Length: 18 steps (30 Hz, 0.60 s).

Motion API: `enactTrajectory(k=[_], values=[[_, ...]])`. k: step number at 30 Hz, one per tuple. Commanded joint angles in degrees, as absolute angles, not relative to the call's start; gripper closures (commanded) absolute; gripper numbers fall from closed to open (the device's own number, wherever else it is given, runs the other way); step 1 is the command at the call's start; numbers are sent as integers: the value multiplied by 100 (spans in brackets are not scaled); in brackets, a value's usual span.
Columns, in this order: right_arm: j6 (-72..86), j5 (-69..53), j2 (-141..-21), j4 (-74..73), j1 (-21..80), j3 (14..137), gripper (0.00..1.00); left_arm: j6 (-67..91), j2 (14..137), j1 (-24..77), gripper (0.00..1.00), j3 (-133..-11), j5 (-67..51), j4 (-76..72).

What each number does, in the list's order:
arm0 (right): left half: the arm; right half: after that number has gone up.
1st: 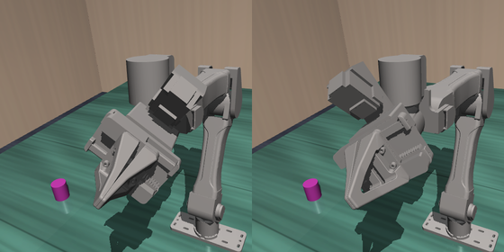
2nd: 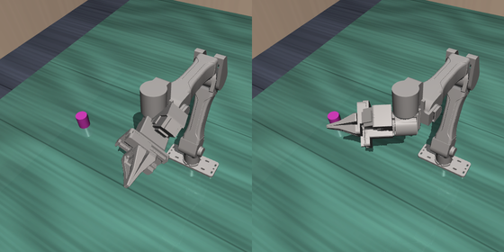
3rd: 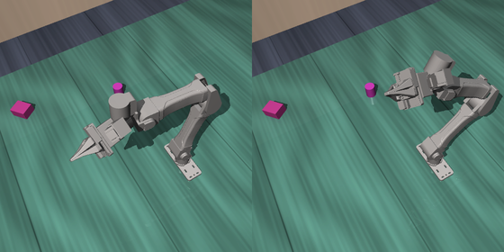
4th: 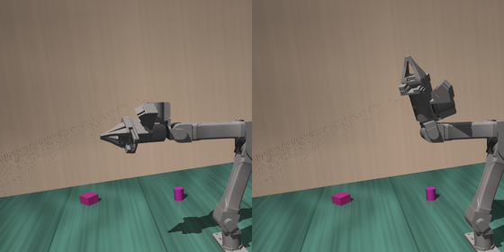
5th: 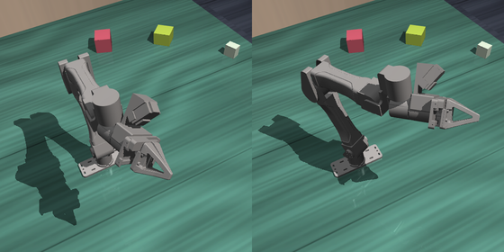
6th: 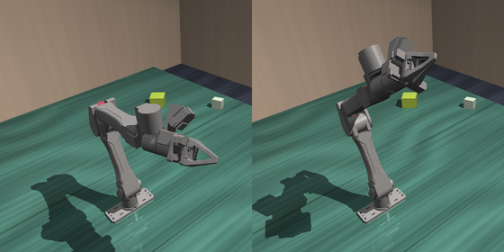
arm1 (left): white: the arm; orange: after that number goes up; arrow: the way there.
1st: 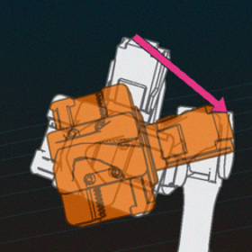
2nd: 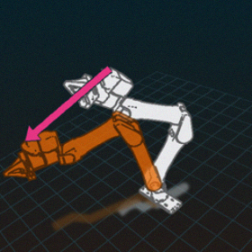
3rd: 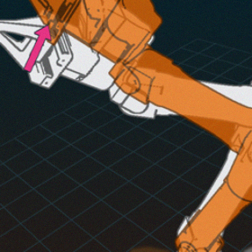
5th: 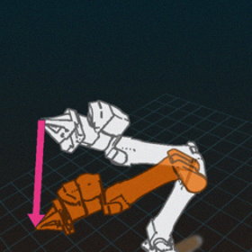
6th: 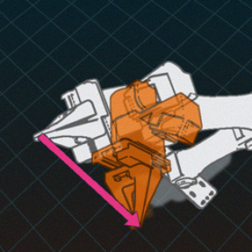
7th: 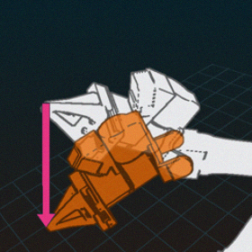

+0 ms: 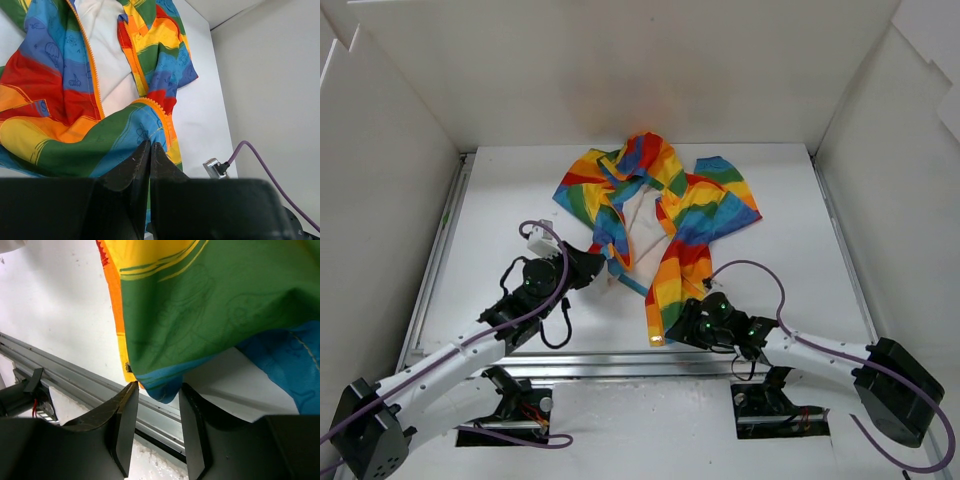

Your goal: Zip up the jacket

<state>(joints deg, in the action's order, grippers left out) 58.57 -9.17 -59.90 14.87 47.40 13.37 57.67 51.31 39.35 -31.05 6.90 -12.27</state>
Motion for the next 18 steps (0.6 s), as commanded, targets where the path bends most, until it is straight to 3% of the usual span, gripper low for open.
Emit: enactTrajectory(k=[1, 2, 5, 6, 7, 8, 9, 18], values=[[5932, -563, -6047, 1266, 4773, 1336, 65, 5836, 5124, 3902, 100, -3190, 650, -1626], [5950, -589, -6064, 1379, 4755, 1319, 65, 5784, 5141, 3902, 100, -3243, 650, -1487], [5915, -729, -6344, 1512, 4773, 1345, 37, 5836, 5098, 3902, 100, -3156, 677, -1581], [5906, -834, -6372, 1529, 4790, 1362, 34, 5879, 5089, 3902, 100, -3120, 677, -1617], [5941, -887, -6381, 1564, 4799, 1354, 40, 5880, 5098, 3902, 100, -3146, 677, -1521], [5994, -931, -6329, 1556, 4825, 1345, 54, 5854, 5089, 3902, 100, -3207, 677, -1425], [6012, -1010, -6285, 1512, 4851, 1345, 59, 5801, 5054, 3902, 100, -3260, 712, -1346], [6389, -660, -5818, 1072, 5062, 1213, 51, 5853, 4791, 3902, 100, -3086, 747, -1371]])
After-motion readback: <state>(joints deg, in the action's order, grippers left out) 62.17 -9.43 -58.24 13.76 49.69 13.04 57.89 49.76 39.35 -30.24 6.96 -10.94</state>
